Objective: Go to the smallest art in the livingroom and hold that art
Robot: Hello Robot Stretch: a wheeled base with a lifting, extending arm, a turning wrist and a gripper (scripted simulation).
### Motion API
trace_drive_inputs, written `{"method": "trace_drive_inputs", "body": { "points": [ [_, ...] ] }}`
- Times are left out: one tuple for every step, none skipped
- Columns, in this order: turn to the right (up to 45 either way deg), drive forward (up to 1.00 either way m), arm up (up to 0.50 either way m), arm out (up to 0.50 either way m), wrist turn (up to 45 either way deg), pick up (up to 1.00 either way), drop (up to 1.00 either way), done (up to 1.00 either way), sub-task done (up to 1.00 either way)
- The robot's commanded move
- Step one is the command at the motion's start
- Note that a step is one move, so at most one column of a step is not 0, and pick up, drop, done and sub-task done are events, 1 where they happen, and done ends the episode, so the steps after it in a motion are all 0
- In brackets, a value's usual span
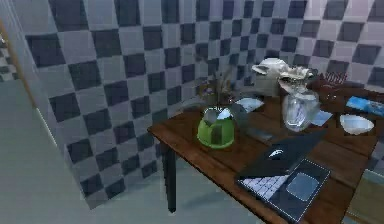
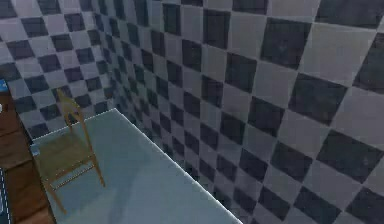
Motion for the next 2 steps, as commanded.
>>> {"method": "trace_drive_inputs", "body": {
  "points": [
    [45.0,0.00,0.00,0.00,0.0,0.00,0.00,0.00,0.00],
    [33.0,0.00,0.00,0.00,0.0,0.00,0.00,0.00,0.00]
  ]
}}
